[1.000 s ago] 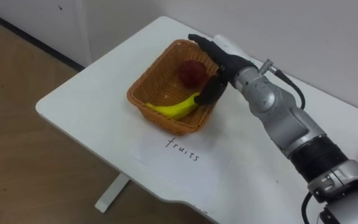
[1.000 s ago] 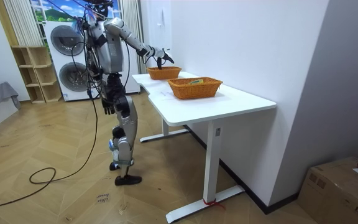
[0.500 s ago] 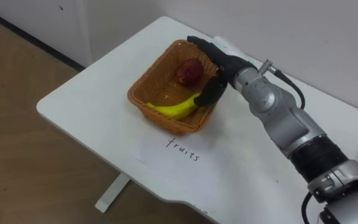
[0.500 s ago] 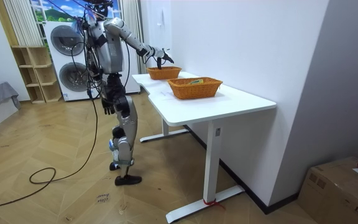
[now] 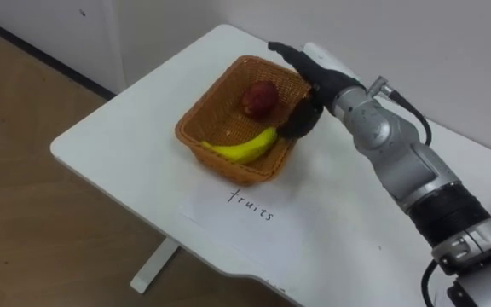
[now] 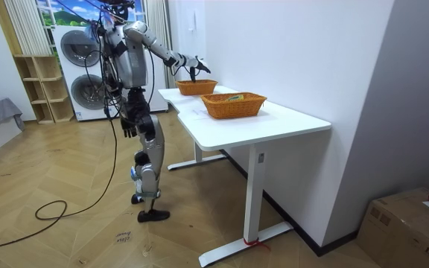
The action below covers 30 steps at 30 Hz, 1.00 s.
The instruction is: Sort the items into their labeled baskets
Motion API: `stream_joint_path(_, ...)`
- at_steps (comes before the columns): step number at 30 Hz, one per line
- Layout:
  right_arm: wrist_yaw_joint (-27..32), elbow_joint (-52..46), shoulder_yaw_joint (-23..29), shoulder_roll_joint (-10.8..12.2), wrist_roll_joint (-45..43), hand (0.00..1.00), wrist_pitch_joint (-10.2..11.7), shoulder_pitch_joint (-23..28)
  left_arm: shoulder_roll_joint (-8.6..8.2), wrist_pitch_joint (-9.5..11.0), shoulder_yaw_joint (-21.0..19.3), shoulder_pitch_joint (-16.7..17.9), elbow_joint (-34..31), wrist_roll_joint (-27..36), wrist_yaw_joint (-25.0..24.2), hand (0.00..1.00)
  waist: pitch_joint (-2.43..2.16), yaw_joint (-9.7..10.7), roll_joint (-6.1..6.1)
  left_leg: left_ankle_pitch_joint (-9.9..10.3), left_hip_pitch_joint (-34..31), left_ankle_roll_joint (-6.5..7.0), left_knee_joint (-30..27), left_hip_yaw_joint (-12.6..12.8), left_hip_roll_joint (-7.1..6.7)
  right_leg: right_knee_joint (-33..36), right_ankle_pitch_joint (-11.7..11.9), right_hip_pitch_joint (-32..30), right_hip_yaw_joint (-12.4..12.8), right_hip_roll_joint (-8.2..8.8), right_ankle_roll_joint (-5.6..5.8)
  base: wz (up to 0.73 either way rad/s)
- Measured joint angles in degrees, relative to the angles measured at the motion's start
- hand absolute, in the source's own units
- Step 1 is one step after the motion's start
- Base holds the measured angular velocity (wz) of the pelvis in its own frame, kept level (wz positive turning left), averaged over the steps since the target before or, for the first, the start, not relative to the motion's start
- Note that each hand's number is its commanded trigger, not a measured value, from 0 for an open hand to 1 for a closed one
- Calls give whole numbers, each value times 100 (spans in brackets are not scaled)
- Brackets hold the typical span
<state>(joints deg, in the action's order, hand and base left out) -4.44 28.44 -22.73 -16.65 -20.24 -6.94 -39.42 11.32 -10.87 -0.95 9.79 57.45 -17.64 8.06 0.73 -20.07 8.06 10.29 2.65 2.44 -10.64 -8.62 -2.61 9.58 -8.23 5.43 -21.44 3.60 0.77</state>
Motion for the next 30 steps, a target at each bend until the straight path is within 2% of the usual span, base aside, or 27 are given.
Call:
stream_joint_path(4, 74, -101, 177, -52, -25, 0, 11, 0, -3, 0, 1, 35, -18, -3, 9, 0, -4, 121, 5, 0, 2, 0, -4, 7, 3, -6, 0, 6, 24, 0, 0, -1)
stream_joint_path(7, 183, -360, 246, -182, 46, 0, 23, 1, -2, 10, -1, 93, -65, 0, 37, 0, 9, 271, -25, 0, 10, 1, -14, 41, -1, -4, 1, 12, 72, -1, -1, -3)
stream_joint_path(9, 290, -543, 592, -193, 242, 0, 136, 18, -37, 17, -64, 100, -65, -4, 39, 0, 10, 411, -63, 0, 26, 1, -19, 75, 3, -2, 1, 19, 94, 1, -1, -2)
stream_joint_path(12, 544, -810, 917, -278, 463, 0, 202, 85, -75, 49, -118, 101, -57, 0, 41, 0, 4, 440, -156, -1, 110, 3, 9, 168, 24, 6, 1, 46, 184, 0, -1, -15)
stream_joint_path(15, 739, -1009, 1094, -351, 640, 0, 277, 167, -79, 112, -109, 164, -55, 12, 111, 0, -57, 620, -224, 1, 138, 5, 26, 215, 28, 14, 1, 45, 252, -6, -1, -9)
stream_joint_path(17, 844, -1109, 1184, -354, 748, 0, 317, 212, -86, 139, -112, 236, -58, 36, 142, 0, -65, 734, -263, 1, 173, 6, 55, 242, 40, 25, 1, 48, 312, -15, -1, -15)
stream_joint_path(21, 1151, -1495, 1423, -458, 1344, 0, 331, 325, -91, 180, -124, 379, -57, 141, 264, 0, -83, 1013, -236, 0, 193, 6, 87, 406, 94, 131, -2, -36, 425, -48, -6, -14)
stream_joint_path(26, 1531, -1607, 1901, -696, 1465, 0, 387, 326, -113, 346, -128, 386, 14, 120, 303, 0, -105, 1190, -167, 1, 240, 6, 93, 530, 103, 125, -2, -52, 551, -61, -14, -15)
stream_joint_path(29, 1618, -1748, 2234, -756, 1543, 0, 390, 392, -132, 382, -282, 411, 102, 121, 309, 0, -99, 1271, -157, 32, 305, 17, 120, 704, 139, 113, 15, -64, 719, -97, -39, -27)
stream_joint_path(30, 1659, -1904, 2380, -756, 1555, 0, 398, 436, -133, 383, -332, 412, 189, 121, 309, 0, -97, 1358, -160, 39, 309, 20, 115, 721, 141, 113, 17, -63, 731, -99, -41, -16)
